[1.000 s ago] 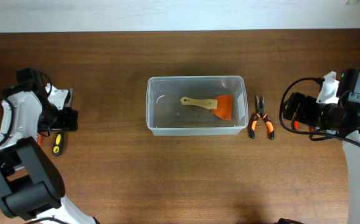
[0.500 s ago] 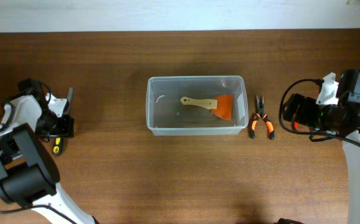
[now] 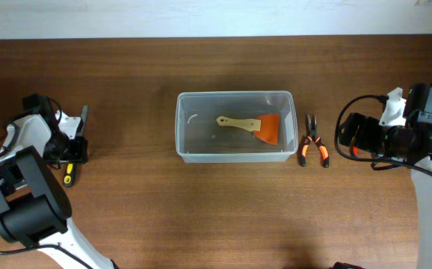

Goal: Pack container
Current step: 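Grasp the yellow-handled file with the left gripper and lift, then carry the file into the container and release it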

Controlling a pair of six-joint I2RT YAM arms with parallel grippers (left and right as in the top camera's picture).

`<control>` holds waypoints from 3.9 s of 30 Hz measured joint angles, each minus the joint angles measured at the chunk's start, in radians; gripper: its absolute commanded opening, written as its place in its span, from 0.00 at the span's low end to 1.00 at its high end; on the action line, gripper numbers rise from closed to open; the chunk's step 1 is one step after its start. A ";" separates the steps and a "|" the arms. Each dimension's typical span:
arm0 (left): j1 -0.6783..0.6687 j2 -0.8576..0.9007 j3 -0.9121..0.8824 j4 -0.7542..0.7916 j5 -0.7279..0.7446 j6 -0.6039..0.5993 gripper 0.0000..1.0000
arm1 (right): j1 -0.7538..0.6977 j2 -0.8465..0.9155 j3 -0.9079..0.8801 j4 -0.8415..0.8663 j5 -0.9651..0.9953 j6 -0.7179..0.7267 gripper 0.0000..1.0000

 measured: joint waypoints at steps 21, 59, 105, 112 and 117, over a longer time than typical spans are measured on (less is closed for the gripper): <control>0.000 0.000 0.000 0.004 -0.005 0.007 0.13 | 0.000 0.000 0.000 -0.015 0.000 0.000 0.99; -0.730 -0.052 0.765 -0.531 0.060 0.301 0.02 | 0.000 0.000 0.000 -0.016 0.000 0.000 0.99; -0.901 0.296 0.752 -0.328 0.098 0.680 0.02 | 0.000 0.000 0.000 -0.042 0.000 0.001 0.99; -0.900 0.304 0.752 -0.265 0.105 0.680 0.16 | 0.000 0.000 0.000 -0.045 0.000 0.000 0.99; -0.900 0.304 0.752 -0.264 0.105 0.682 0.31 | 0.000 0.000 0.000 -0.047 0.000 0.000 0.99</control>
